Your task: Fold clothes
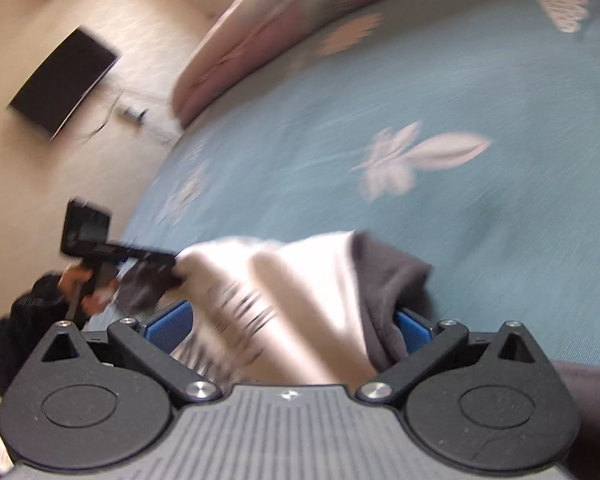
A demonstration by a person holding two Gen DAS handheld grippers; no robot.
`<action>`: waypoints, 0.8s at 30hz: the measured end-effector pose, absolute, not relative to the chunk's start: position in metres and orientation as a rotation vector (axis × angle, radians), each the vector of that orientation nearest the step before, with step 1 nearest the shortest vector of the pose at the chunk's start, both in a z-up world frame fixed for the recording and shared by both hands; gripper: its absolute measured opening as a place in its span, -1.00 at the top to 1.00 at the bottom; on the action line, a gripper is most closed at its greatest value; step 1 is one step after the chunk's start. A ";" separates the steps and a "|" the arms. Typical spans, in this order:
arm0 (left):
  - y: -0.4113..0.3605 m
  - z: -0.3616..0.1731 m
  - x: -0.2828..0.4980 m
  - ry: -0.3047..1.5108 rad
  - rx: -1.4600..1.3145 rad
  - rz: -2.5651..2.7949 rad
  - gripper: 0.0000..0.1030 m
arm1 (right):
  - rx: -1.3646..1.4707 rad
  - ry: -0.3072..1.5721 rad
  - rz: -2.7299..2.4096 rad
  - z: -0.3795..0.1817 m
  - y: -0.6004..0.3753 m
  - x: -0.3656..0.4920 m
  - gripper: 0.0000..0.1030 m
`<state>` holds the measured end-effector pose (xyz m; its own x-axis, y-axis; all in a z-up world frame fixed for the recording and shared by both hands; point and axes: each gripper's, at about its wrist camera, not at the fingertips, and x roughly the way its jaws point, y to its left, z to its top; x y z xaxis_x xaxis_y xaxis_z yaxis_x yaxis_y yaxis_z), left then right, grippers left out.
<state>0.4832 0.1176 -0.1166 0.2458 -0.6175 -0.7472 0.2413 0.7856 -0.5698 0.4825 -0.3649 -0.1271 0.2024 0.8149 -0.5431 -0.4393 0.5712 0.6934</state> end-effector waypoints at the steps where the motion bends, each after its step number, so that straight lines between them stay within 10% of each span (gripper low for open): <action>1: 0.117 -0.114 0.471 1.182 -0.364 -0.635 -0.32 | 0.407 1.039 0.933 -0.123 -0.362 0.467 -1.00; 12: 0.125 -0.100 0.395 1.180 -0.282 -0.684 -0.41 | 0.064 1.180 0.899 -0.115 -0.331 0.370 -1.00; 24: 0.081 -0.133 0.478 1.203 -0.403 -0.710 -0.38 | 0.419 1.099 0.898 -0.136 -0.312 0.460 -1.00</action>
<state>0.4779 0.0806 -0.1327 0.1848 -0.6876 -0.7022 0.2819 0.7216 -0.6323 0.4598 -0.3121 -0.1355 0.1641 0.7955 -0.5833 -0.4132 0.5924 0.6916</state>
